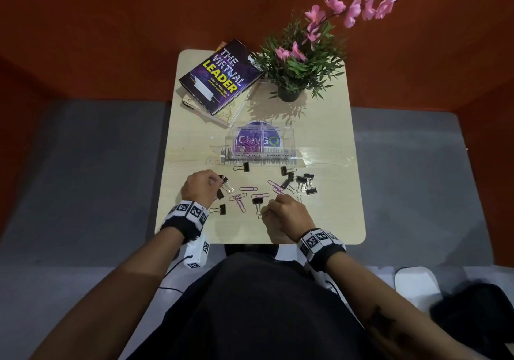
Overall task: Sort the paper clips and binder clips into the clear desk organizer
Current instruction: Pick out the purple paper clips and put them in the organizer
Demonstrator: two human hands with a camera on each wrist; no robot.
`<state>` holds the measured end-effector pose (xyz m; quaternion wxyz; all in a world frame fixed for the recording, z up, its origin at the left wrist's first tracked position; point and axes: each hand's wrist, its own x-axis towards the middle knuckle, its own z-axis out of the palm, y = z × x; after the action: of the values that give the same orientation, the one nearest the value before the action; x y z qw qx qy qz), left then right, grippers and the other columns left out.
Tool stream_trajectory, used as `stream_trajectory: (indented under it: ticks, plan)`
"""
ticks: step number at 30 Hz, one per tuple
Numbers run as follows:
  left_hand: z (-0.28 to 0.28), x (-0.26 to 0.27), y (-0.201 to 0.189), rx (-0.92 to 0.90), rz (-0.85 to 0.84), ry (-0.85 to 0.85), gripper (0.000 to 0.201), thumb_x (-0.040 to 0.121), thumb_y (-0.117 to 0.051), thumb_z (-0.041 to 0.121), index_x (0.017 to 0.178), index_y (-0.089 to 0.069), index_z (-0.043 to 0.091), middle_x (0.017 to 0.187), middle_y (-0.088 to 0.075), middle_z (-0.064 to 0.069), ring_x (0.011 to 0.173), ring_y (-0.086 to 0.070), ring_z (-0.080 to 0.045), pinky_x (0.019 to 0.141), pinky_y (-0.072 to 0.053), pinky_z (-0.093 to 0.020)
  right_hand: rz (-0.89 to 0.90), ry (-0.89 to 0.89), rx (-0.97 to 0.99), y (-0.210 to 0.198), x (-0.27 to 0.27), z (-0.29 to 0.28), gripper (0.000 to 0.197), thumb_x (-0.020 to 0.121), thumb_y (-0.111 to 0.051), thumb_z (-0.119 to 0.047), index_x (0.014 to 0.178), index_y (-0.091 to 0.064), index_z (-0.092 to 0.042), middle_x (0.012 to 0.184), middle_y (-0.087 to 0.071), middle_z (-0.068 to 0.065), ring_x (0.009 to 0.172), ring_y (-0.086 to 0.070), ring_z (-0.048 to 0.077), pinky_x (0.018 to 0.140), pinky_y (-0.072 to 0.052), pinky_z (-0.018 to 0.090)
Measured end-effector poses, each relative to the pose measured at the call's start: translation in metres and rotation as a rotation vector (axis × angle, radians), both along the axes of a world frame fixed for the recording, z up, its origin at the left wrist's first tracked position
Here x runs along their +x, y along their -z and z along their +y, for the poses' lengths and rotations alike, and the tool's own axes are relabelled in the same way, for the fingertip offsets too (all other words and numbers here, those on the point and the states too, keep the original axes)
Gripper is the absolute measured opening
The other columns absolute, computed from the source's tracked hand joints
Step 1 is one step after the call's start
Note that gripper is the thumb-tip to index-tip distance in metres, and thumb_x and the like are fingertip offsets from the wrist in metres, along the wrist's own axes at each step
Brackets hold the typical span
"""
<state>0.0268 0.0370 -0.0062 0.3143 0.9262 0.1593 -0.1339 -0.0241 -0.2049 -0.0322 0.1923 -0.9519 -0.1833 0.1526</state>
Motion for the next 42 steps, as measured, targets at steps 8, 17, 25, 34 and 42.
stream_trajectory:
  ticks: [8,17,25,34,42]
  plan:
    - [-0.012,-0.018,0.003,0.189,-0.097,0.458,0.015,0.087,-0.063,0.021,0.1,-0.066,0.016,0.096,-0.067,-0.002,0.099,-0.055,-0.023,0.068,-0.049,-0.036,-0.003,0.323,-0.052,-0.007,0.014,-0.004,0.02,0.072,-0.066,-0.005,0.092,-0.066,-0.006,0.092,-0.063,0.012,0.095,-0.054,0.032,0.061,-0.046,0.034]
    - [-0.041,-0.014,0.022,0.288,-0.046,0.674,0.021,0.086,-0.065,0.02,0.103,-0.062,0.008,0.099,-0.066,-0.01,0.104,-0.05,-0.03,0.072,-0.047,-0.041,0.037,0.236,0.022,-0.006,0.032,0.014,0.017,0.078,-0.066,-0.004,0.093,-0.07,-0.011,0.084,-0.064,0.011,0.091,-0.057,0.033,0.06,-0.049,0.036]
    - [-0.046,-0.005,0.023,0.27,-0.118,0.8,0.038,0.078,-0.074,0.012,0.114,-0.063,0.008,0.101,-0.06,-0.014,0.093,-0.055,-0.034,0.07,-0.053,-0.044,0.044,0.15,-0.002,-0.003,0.048,0.019,0.026,0.074,-0.064,0.003,0.096,-0.067,-0.012,0.091,-0.056,0.012,0.085,-0.059,0.033,0.052,-0.043,0.03]
    - [-0.051,-0.002,0.024,0.24,-0.09,0.746,0.017,0.081,-0.061,0.004,0.096,-0.066,0.006,0.095,-0.059,-0.01,0.092,-0.055,-0.028,0.066,-0.053,-0.041,0.071,0.122,0.062,-0.006,0.05,0.013,0.027,0.072,-0.067,-0.011,0.097,-0.068,-0.019,0.094,-0.057,0.006,0.089,-0.057,0.026,0.06,-0.052,0.036]
    - [-0.055,0.0,0.024,0.254,-0.053,0.739,0.015,0.088,-0.062,0.014,0.101,-0.063,0.006,0.101,-0.058,-0.011,0.097,-0.054,-0.029,0.07,-0.052,-0.044,0.022,0.043,-0.059,-0.003,0.056,0.019,0.011,0.079,-0.069,-0.014,0.085,-0.068,-0.004,0.083,-0.062,0.012,0.076,-0.062,0.032,0.054,-0.036,0.029]
